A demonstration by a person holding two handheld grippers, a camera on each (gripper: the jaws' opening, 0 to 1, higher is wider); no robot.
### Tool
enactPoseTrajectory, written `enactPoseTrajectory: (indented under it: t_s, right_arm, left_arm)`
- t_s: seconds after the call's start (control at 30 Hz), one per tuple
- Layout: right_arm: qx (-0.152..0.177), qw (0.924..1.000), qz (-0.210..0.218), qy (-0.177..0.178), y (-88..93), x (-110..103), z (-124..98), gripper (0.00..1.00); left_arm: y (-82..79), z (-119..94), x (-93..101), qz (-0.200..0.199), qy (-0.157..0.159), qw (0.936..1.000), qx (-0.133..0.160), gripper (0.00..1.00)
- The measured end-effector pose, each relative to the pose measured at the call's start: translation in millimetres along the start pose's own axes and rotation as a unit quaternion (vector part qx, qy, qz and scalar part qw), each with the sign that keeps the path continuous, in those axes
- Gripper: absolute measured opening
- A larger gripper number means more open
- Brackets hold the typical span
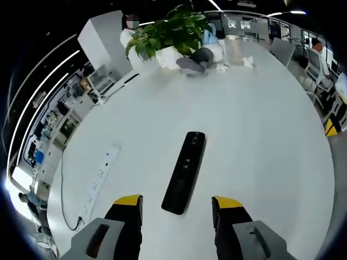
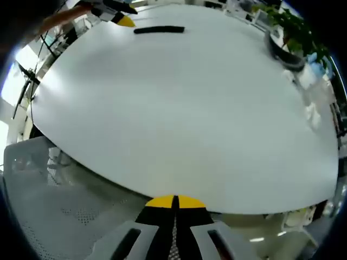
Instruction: Press the specified remote control buttons in sequence, fully releasing each button before pressing the next.
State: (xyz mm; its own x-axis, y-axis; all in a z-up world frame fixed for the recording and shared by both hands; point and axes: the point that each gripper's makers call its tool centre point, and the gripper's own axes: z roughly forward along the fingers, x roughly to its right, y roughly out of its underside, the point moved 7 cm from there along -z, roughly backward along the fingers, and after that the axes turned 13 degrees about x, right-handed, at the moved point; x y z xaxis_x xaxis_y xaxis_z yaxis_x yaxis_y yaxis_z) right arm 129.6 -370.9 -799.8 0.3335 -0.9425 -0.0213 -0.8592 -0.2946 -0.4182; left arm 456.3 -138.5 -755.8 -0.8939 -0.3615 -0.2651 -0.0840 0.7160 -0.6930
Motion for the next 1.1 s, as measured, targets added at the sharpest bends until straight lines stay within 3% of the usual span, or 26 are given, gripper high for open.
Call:
enactPoseTrajectory:
  t_s: [0.13, 0.2, 0.3, 0.5, 0.73, 0.87, 0.93, 1.0, 1.03, 1.1]
  right_arm:
    - [0.000, 1.0000, -0.005, 0.004, 0.0, 2, 1, 0.00]
    - [-0.002, 0.9999, 0.013, 0.006, -0.3, 4, 1, 0.00]
    - [-0.003, 0.9994, 0.034, 0.005, -0.8, 5, 1, 0.00]
    - [-0.002, 0.9992, 0.038, 0.007, -0.4, 4, 1, 0.00]
    - [-0.003, 0.9983, 0.058, 0.005, -0.6, 5, 2, 0.00]
    - [-0.003, 0.9985, 0.055, 0.006, -0.2, 5, 2, 0.00]
    - [-0.003, 0.9984, 0.056, 0.006, -0.2, 4, 2, 0.00]
    - [-0.004, 0.9986, 0.053, 0.006, -0.1, 4, 2, 0.00]
    - [-0.004, 0.9986, 0.052, 0.006, -0.1, 4, 2, 0.00]
    - [-0.005, 0.9988, 0.048, 0.007, 0.0, 4, 2, 0.00]
  left_arm:
    - [1.7, 8, -3.1, -0.004, 0.015, 0.9999, -0.007, 0.52]
    - [2.4, 12, -5.4, -0.005, 0.022, 0.9996, -0.013, 0.51]
    - [3.7, 19, -8.2, 0.009, 0.040, 0.9987, -0.030, 0.48]
    - [10.2, 34, -10.8, 0.025, 0.064, 0.9959, -0.059, 0.45]
    - [14.6, 48, -15.4, 0.008, 0.087, 0.9918, -0.093, 0.35]
    - [14.2, 50, -16.7, -0.013, 0.106, 0.9897, -0.095, 0.33]
    - [14.7, 49, -15.3, -0.014, 0.128, 0.9872, -0.095, 0.31]
    - [15.2, 50, -9.8, -0.019, 0.170, 0.9806, -0.096, 0.26]
    - [14.4, 51, -13.2, 0.007, 0.170, 0.9814, -0.089, 0.25]
    - [15.1, 50, -13.3, -0.003, 0.162, 0.9826, -0.091, 0.25]
